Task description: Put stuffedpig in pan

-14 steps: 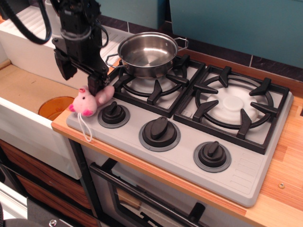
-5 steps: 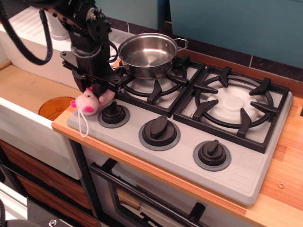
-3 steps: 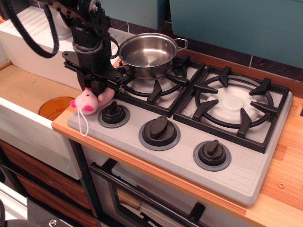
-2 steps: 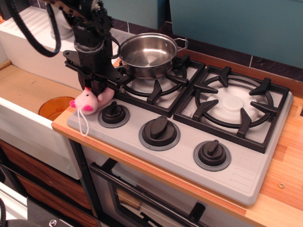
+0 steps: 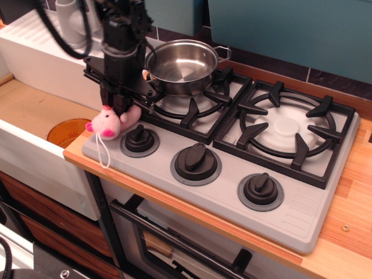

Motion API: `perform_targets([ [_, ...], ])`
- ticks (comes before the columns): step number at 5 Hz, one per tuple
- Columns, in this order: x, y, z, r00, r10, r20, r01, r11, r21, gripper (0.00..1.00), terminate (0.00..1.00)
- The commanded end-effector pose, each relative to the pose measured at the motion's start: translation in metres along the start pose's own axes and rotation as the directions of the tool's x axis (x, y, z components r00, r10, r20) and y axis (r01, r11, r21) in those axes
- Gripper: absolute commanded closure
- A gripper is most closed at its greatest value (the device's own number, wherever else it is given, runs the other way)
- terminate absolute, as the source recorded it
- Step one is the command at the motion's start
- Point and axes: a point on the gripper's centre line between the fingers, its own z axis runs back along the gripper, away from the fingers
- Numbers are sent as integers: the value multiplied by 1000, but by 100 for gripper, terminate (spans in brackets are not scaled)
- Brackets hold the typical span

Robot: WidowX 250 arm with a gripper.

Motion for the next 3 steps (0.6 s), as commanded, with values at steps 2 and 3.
perform_targets([
  [2, 31, 5, 99, 998, -19, -62, 26, 993, 115, 100, 0],
  [3, 35, 1, 118, 996, -19, -92, 31, 991, 134, 100, 0],
])
